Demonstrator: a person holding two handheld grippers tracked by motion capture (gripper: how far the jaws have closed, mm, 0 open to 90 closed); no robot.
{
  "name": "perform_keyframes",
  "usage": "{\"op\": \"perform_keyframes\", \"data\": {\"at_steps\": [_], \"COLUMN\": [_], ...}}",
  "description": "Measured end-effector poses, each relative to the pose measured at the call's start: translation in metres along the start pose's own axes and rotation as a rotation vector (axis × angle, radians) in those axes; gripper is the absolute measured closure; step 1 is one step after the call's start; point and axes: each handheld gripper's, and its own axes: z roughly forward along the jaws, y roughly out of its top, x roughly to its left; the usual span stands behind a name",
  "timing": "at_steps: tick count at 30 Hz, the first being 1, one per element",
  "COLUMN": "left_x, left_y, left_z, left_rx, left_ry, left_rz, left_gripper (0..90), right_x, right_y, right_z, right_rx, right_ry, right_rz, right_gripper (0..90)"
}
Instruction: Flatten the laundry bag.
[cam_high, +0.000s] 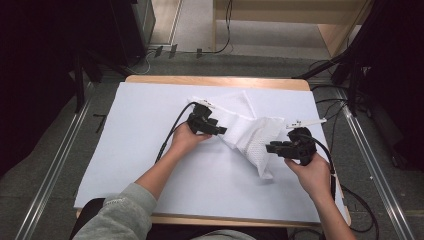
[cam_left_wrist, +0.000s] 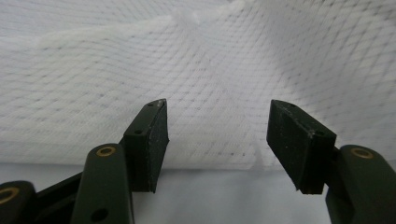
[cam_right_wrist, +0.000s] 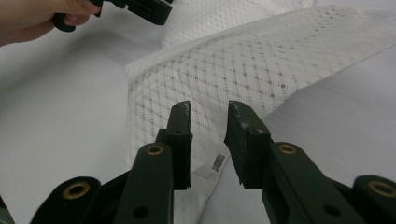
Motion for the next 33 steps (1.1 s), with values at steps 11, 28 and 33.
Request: {"op": "perform_keyframes", "data": {"at_steps": [11, 28, 33], "left_x": [-0.014, -0.007, 0.004], "left_y": [-0.013, -0.014, -0.011], "left_z": [0.009, 0.005, -0.01], "left_rx": [-0.045, -0.04, -0.053], "left_ry": [0.079, 0.084, 0.093], "left_rz": [0.078, 0.031, 0.016], "left_gripper": [57.6, 90.0, 90.0], "right_x": [-0.006, -0.013, -0.014], "right_y": [0.0, -0.001, -0.001], "right_z": [-0.002, -0.001, -0.001], "right_rx": [-0.017, -0.025, -0.022], "right_ry": [-0.026, -0.043, -0.047], "right_rz": [0.024, 0.04, 0.039], "right_gripper": [71.9, 71.7, 71.8]}}
